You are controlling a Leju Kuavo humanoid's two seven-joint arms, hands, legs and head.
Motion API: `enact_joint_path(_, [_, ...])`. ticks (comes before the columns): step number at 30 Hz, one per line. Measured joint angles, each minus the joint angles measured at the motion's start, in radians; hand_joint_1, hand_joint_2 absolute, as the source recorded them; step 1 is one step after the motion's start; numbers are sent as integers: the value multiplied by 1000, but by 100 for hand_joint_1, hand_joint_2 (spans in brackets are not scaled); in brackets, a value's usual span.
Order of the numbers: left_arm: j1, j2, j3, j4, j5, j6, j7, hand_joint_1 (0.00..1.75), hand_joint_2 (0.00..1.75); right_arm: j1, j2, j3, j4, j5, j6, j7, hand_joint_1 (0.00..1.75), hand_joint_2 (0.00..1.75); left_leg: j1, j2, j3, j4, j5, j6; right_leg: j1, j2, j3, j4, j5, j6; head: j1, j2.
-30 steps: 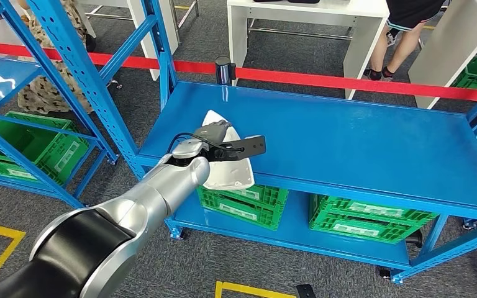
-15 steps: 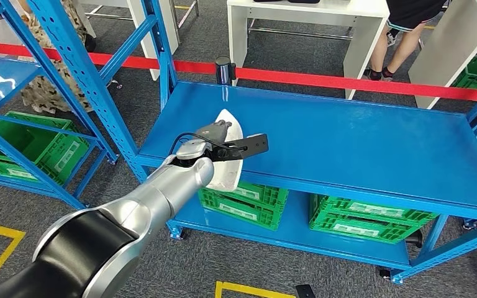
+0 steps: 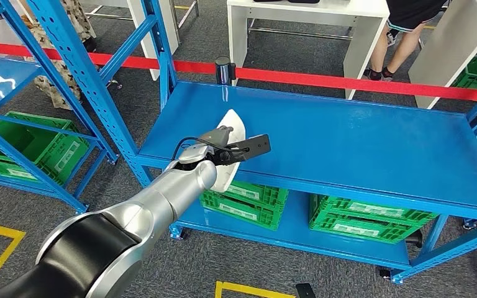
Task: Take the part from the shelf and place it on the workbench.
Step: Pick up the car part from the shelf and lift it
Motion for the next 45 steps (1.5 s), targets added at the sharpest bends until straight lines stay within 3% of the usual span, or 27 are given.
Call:
enact_joint_path(27, [35,-8,-1,-1,44,-33,-23,0,175,0,0,0,0,-3,-6,-3,0,0,0,0,0,0,0,0,0,0,0,0,0,0,0,0])
enact_joint_path(45, [35,-9,-63,-9,113,-40,-16,0,175,-4,1,0,0,-10,-9,-4,0,0,0,0,0,0,0,0,0,0,0,0,0,0,0,0])
